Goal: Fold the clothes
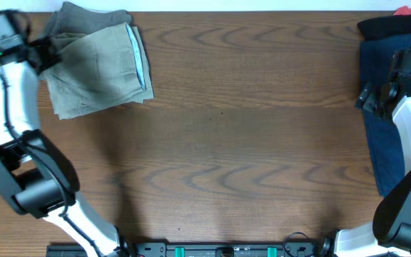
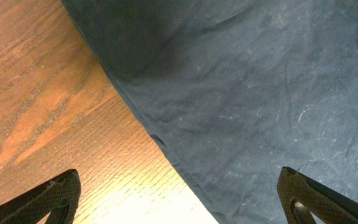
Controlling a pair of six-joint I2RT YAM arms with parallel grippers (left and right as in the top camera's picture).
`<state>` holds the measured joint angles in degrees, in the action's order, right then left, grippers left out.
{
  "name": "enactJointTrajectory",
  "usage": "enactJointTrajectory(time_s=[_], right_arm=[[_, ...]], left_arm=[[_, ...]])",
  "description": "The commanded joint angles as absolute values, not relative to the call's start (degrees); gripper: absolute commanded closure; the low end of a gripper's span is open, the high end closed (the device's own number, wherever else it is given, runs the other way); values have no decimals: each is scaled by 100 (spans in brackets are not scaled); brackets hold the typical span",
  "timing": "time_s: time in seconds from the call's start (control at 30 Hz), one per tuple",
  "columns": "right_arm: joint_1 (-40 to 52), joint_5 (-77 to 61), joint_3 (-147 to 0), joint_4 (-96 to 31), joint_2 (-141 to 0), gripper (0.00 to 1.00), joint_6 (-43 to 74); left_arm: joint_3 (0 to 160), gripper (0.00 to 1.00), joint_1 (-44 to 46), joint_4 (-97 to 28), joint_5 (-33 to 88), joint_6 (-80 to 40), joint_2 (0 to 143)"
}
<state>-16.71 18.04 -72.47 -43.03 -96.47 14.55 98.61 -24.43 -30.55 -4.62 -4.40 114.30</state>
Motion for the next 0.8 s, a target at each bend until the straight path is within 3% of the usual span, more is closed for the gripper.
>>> enactJointTrajectory(time_s=[0.0, 0.1, 0.5, 0.6, 0.77], right_arm=[[-1686, 1905, -7242, -4311, -9590, 1, 1409], [-1686, 1905, -7242, -4311, -9590, 1, 1409], [-1686, 1905, -7242, -4309, -9590, 1, 1409], [-1686, 1905, -7242, -4311, -9590, 1, 1409], [-1686, 1905, -7242, -4311, -9590, 1, 1409]], left_arm=[[9870, 4, -2742, -3201, 276, -200, 11566], [9854, 4, -2891, -3240, 1164, 106, 11723], [9850, 5, -2880, -3295, 1629, 259, 12516], [9850, 13, -2880, -3269, 1629, 259, 12529], [9850, 55, -2875, -3199, 1632, 259, 12527]])
